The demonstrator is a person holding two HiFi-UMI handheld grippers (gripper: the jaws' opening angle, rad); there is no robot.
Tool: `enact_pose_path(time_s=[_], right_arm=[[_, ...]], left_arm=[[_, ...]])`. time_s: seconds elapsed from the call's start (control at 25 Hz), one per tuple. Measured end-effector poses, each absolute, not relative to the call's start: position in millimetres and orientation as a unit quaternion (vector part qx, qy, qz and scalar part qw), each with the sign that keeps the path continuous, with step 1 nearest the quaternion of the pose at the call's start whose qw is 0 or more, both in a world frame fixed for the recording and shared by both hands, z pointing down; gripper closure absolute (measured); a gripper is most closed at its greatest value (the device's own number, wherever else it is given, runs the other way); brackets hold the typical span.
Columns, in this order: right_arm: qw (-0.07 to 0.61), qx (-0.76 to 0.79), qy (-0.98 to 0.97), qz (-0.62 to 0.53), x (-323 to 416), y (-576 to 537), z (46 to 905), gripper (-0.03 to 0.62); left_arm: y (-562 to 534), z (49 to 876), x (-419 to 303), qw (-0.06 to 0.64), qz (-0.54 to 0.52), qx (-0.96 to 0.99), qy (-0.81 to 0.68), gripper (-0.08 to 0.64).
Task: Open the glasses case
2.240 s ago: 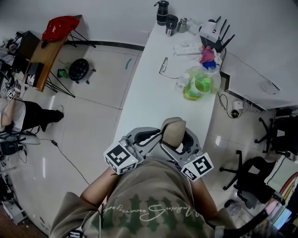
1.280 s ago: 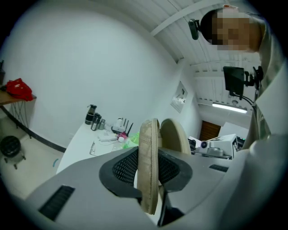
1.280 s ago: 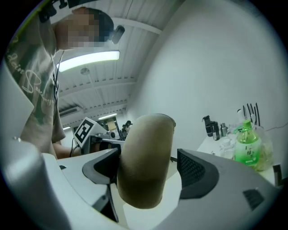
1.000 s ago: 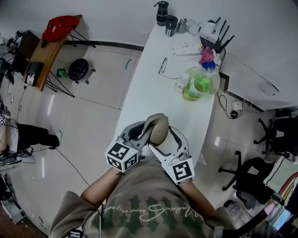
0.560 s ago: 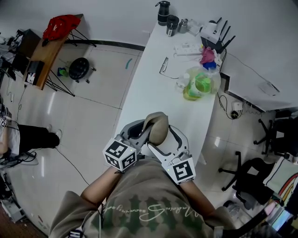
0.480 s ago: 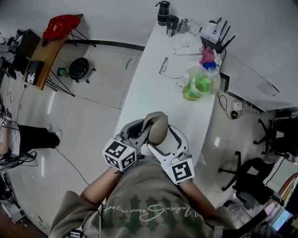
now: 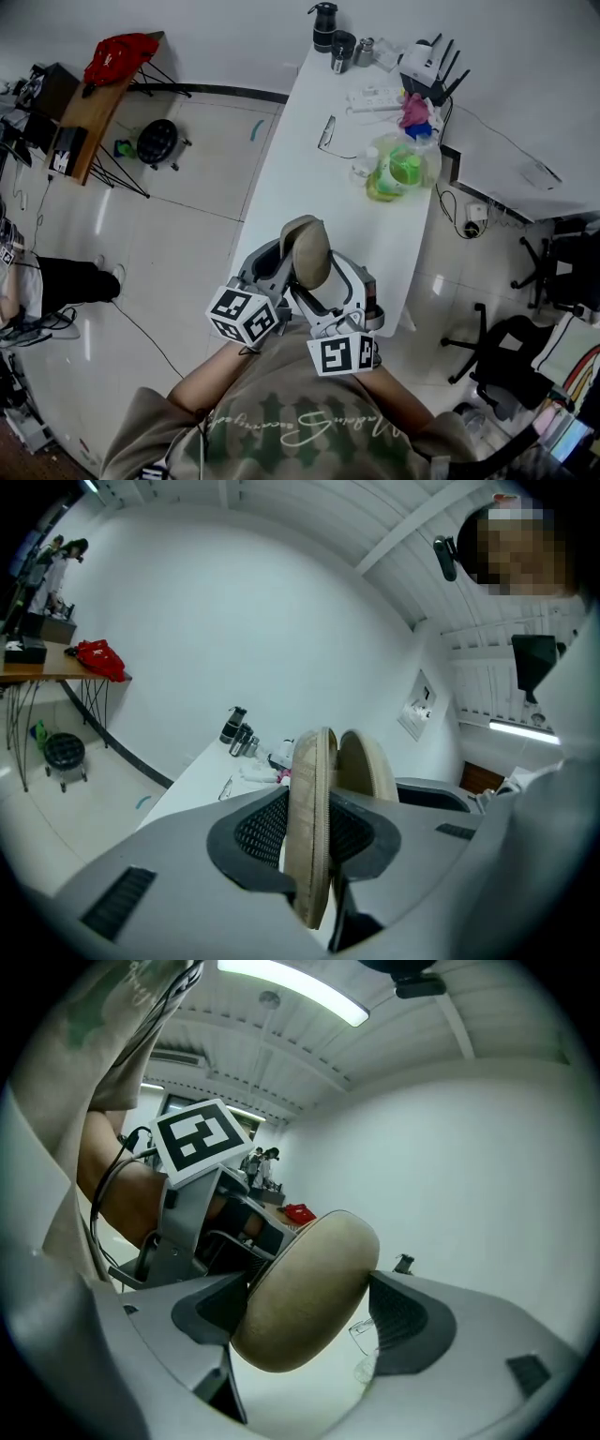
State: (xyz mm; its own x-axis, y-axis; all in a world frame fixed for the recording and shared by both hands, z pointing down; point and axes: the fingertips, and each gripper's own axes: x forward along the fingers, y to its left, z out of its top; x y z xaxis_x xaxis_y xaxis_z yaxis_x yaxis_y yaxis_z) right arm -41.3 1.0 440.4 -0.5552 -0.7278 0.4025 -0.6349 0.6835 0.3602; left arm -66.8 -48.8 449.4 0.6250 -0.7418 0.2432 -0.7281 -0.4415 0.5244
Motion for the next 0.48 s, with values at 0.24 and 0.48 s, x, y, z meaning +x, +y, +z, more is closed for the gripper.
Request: enact_pose_path(time_s=[0.24, 0.48], right_arm=[[0.282, 0.397, -0.863, -0.136, -37.3, 0.2, 435.1, 0.201], [0.279, 0.392, -0.870, -0.110, -34.7, 0.1, 441.2, 0.201]], left_arm=[[-47.3, 448.7, -60.4, 0.312, -0.014, 0.855, -0.414, 0.469], [-42.2, 453.5, -58.7, 0.303, 0.009, 0.861, -0.408, 0.468]])
